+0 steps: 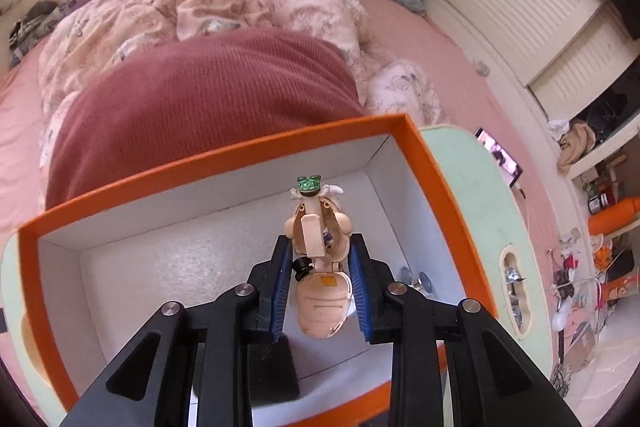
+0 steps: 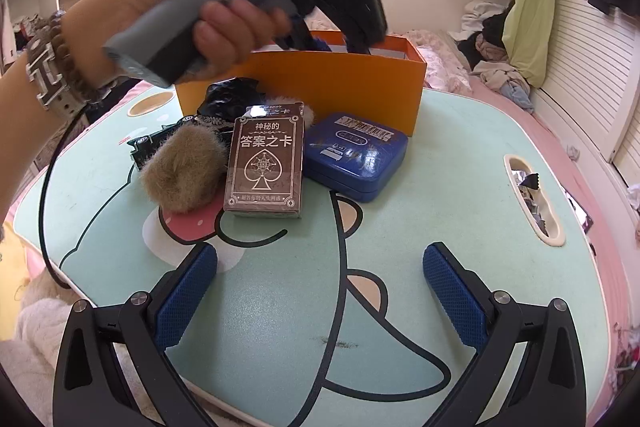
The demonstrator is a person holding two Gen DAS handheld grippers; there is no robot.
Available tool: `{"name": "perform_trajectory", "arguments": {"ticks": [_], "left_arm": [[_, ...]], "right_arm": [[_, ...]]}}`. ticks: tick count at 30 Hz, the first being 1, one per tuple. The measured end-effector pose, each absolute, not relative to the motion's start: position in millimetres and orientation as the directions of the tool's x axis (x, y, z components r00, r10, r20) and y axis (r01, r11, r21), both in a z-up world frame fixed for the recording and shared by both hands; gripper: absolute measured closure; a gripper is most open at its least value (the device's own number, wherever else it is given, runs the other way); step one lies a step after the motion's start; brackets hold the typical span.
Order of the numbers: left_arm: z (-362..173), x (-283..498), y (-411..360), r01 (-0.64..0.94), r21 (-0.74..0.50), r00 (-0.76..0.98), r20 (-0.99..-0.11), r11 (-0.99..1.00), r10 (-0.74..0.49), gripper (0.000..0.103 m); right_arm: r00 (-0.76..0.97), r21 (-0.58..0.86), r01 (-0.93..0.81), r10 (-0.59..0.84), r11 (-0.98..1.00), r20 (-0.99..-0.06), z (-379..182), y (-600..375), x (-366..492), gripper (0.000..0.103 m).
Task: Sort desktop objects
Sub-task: 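Grasp the egg-shaped figurine in the box with the left tool, place it on the table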
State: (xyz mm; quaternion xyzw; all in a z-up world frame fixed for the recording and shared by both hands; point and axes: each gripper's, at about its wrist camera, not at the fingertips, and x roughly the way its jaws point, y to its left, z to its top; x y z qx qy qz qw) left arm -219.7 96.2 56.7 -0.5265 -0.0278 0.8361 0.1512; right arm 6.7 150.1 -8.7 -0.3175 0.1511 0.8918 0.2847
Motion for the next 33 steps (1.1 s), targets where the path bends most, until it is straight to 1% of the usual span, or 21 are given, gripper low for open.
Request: {"name": "perform_trajectory", "arguments": {"ticks": [3,6,8,11,14,17,19,21,23,25,26,28,29,30,33], "left_arm": [[97.5,-191.6,74.8,-0.255,-0.234,-0.500,-0.799,-0.938,0.335,0.077],[133.8,-146.1,51.7,-0.310,-0.259,-0.578,-0.712,-0.915,0.398,0.077],[143.6,-114.9,33.7,-0.335,-0.288,-0.596,-0.673,-0.897,0.438,0.077],[139.0,-67.1,4.7,-0.346,-0.319,-0.612,-0.636,-0.882,0.470,0.077],[115.2,-32.3,-15.3,-0.333,-0.315,-0.614,-0.643,-0.889,0.458,0.077],[78.7,-10.9,-22.8,-0.323,-0.301,-0.574,-0.691,-0.897,0.438,0.076],[53.1,-7.2,-22.1,-0.303,-0.288,-0.537,-0.735,-0.908,0.413,0.077],[35.5,-9.0,-15.6,-0.297,-0.274,-0.516,-0.760,-0.914,0.396,0.076],[27.8,-14.8,-7.7,-0.300,-0.277,-0.512,-0.761,-0.913,0.399,0.076],[30.2,-20.6,-0.4,-0.305,-0.260,-0.546,-0.741,-0.916,0.392,0.076],[33.1,-21.8,1.7,-0.297,-0.238,-0.576,-0.727,-0.925,0.372,0.073],[38.3,-19.5,3.8,-0.286,-0.214,-0.615,-0.706,-0.934,0.350,0.050],[40.6,-16.1,3.6,-0.282,-0.209,-0.626,-0.699,-0.936,0.345,0.026],[42.9,-9.4,2.6,-0.279,-0.203,-0.644,-0.685,-0.939,0.340,0.014],[43.7,13.2,-1.1,-0.266,-0.132,-0.702,-0.652,-0.955,0.286,0.012]], "right_arm": [[-0.635,0.088,-0.606,0.413,-0.791,-0.652,-8.5,150.0,6.5,0.001],[-0.629,0.090,-0.618,0.423,-0.781,-0.652,-8.6,150.2,6.7,0.001],[-0.629,0.090,-0.619,0.424,-0.780,-0.652,-8.5,149.9,6.6,0.001],[-0.626,0.090,-0.624,0.428,-0.776,-0.651,-8.7,150.2,6.7,0.001],[-0.623,0.091,-0.631,0.434,-0.770,-0.651,-8.7,150.3,6.8,0.001],[-0.620,0.092,-0.636,0.437,-0.766,-0.651,-8.6,149.7,6.5,0.001],[-0.619,0.091,-0.638,0.439,-0.765,-0.651,-8.5,149.7,6.5,0.001],[-0.619,0.092,-0.639,0.440,-0.764,-0.651,-8.7,150.1,6.8,0.001],[-0.619,0.092,-0.640,0.440,-0.763,-0.651,-8.5,150.0,6.7,0.001],[-0.619,0.093,-0.641,0.441,-0.762,-0.650,-8.7,149.9,6.8,0.001],[-0.618,0.093,-0.641,0.441,-0.762,-0.650,-8.6,149.7,6.7,0.001],[-0.615,0.092,-0.646,0.445,-0.758,-0.650,-8.6,150.0,6.6,0.001],[-0.614,0.092,-0.648,0.447,-0.756,-0.650,-8.7,150.1,6.8,0.001],[-0.614,0.092,-0.649,0.448,-0.755,-0.650,-8.6,149.7,6.6,0.001],[-0.612,0.093,-0.652,0.450,-0.753,-0.650,-8.8,150.3,6.9,0.001]]}}
